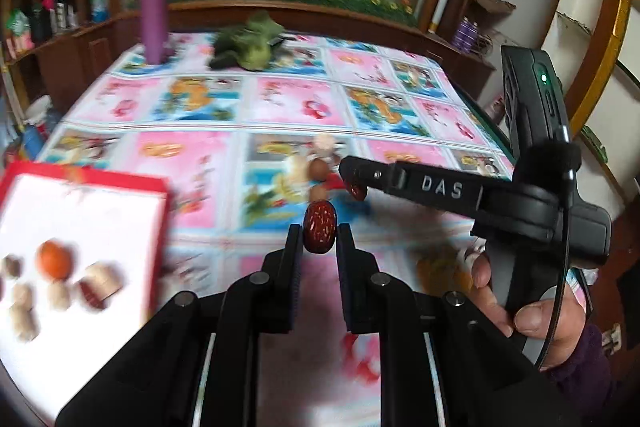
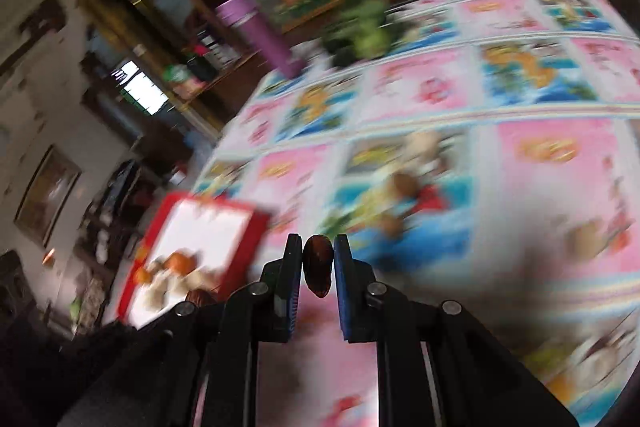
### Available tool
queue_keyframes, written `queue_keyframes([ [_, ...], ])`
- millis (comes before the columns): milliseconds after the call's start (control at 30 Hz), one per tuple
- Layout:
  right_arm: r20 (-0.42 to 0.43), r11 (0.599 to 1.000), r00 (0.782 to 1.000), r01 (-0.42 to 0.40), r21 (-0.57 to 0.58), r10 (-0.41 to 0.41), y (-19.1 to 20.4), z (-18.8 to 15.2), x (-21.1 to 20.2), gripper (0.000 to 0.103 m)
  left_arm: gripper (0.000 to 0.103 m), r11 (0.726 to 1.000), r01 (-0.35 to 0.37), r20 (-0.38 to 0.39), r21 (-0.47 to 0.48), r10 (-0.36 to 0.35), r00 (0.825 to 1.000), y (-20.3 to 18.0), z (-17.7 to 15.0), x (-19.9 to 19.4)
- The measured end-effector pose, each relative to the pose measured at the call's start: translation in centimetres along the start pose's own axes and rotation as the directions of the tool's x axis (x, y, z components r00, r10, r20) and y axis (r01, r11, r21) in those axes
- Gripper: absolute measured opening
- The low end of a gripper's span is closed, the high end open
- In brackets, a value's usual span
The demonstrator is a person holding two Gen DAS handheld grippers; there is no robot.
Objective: Organize fruits
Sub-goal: 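Return to the pile and grasp a red date with each tool, then carry both red dates into the white tray and open both tools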
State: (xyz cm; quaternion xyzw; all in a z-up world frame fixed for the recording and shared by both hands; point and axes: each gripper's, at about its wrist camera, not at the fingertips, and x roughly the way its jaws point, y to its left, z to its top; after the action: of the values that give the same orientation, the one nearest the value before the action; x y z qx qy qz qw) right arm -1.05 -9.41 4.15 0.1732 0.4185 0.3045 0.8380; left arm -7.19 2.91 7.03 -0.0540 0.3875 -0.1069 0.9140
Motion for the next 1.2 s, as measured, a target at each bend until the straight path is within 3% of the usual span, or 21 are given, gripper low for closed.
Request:
queue_keyframes([
  [100,-0.038,0.997,0.998,-0.056,-0.056,0.054,3.7,-1.6,1.0,0.014,0.018,0.999,-0.047,0.034,-0.022,0.048,0.998,2.2,-1.7,-3.0],
  [233,-0.103,0.983,0.990,-0.115,-0.140,0.101,9.2,-3.5,3.1,0.014,0.018,0.983,-0.157,0.050,-0.100,0.163,0.985,7.1,-3.5,-6.2],
  [300,-0.132,0.976,0.986,-0.125,-0.178,0.103,11.2,-4.2,4.2,0.014,0.018,0.970,-0.197,0.050,-0.141,0.205,0.977,9.7,-4.2,-7.5],
  [367,-0.164,0.969,0.981,-0.133,-0.209,0.100,12.9,-5.2,5.5,0.014,0.018,0.946,-0.274,0.055,-0.175,0.287,0.956,12.3,-4.9,-8.7],
  [533,-0.215,0.956,0.974,-0.131,-0.264,0.074,15.5,-7.1,8.0,0.014,0.018,0.909,-0.327,0.046,-0.260,0.350,0.936,17.2,-6.6,-10.4],
  [1000,-0.253,0.950,0.967,-0.064,-0.305,-0.016,17.5,-8.1,12.4,0.014,0.018,0.890,-0.325,-0.032,-0.319,0.333,0.942,21.6,-9.4,-9.8],
  [1200,-0.262,0.952,0.965,-0.065,-0.299,-0.016,17.8,-8.2,12.6,0.016,0.018,0.889,-0.310,-0.075,-0.337,0.303,0.950,22.4,-9.8,-8.8],
])
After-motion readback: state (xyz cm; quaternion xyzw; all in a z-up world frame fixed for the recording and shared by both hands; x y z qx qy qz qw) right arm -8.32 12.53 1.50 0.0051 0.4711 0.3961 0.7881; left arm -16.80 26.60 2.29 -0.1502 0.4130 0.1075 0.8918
